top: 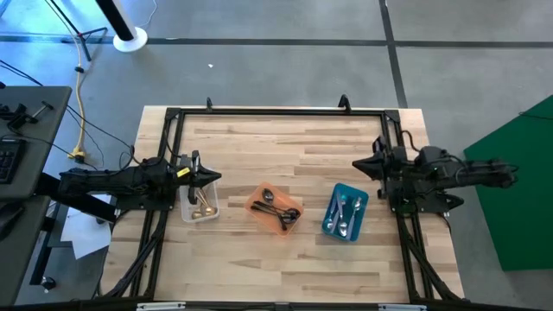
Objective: Sort silverware by color (type)
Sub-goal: Return to Home Position
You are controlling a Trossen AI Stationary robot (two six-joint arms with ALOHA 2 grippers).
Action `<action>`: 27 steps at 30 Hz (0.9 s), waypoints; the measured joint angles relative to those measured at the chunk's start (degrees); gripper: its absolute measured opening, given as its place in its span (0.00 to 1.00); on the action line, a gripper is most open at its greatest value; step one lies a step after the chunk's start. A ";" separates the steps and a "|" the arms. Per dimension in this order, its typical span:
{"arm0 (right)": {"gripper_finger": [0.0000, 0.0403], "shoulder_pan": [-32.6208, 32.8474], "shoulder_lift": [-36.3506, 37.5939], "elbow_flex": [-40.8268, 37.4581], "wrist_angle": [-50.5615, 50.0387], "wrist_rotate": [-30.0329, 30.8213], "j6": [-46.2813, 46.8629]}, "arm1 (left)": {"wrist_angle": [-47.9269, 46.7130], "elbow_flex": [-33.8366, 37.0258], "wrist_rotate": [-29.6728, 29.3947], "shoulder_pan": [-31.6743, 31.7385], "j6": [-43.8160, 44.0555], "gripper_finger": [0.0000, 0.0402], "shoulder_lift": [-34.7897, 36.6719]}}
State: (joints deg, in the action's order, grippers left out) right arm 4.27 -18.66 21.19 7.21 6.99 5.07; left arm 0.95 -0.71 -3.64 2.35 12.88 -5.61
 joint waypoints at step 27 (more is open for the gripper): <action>0.00 -0.15 18.41 -18.44 4.65 -0.16 2.03 | -0.02 0.00 0.00 0.00 0.00 0.01 0.00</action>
State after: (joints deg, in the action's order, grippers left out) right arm 4.12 -0.24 2.75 11.86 6.83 7.10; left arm 0.93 -0.71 -3.64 2.35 12.88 -5.61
